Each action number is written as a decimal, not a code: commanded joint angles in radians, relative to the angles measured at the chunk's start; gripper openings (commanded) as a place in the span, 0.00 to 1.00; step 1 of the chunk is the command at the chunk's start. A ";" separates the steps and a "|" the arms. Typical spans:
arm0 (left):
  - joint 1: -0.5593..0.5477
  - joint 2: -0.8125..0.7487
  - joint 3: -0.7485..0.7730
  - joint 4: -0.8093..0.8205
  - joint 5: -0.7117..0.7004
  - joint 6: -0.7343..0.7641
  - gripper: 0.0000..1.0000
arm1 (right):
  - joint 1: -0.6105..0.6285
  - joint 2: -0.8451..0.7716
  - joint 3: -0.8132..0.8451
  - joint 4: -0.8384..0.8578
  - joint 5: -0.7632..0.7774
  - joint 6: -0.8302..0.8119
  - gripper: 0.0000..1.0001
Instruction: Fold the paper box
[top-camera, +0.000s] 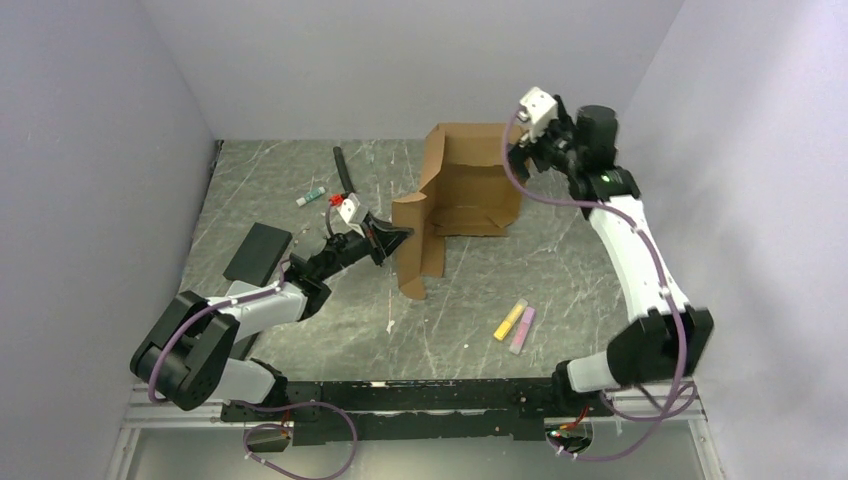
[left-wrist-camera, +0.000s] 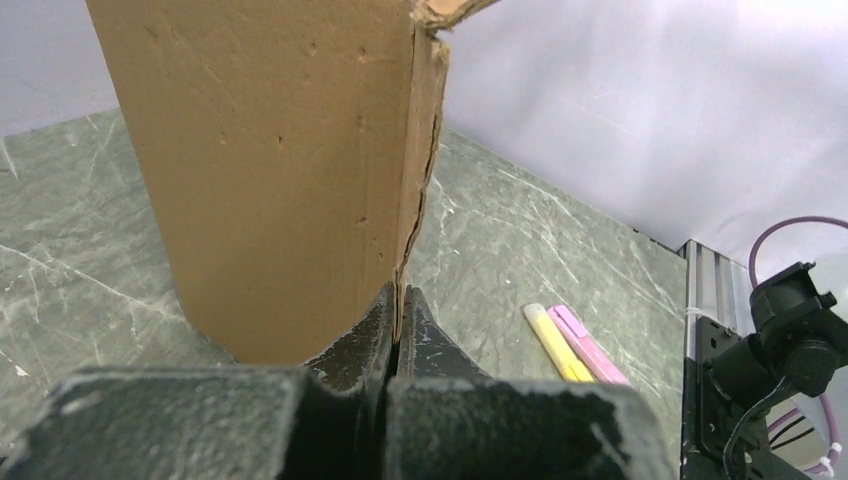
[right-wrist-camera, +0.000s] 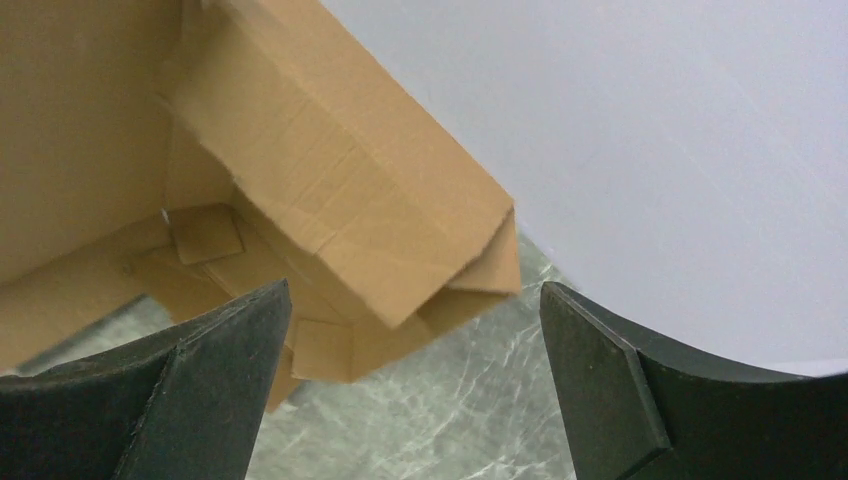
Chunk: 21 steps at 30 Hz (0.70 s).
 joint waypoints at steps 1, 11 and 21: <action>0.003 -0.030 -0.003 0.014 -0.023 -0.068 0.00 | -0.098 -0.174 -0.137 0.086 -0.173 0.215 1.00; 0.003 -0.045 -0.011 -0.006 -0.036 -0.084 0.00 | -0.356 0.044 -0.458 0.681 -0.396 0.408 1.00; 0.003 -0.029 0.002 -0.026 -0.028 -0.079 0.00 | -0.336 0.408 -0.147 0.758 -0.507 0.481 1.00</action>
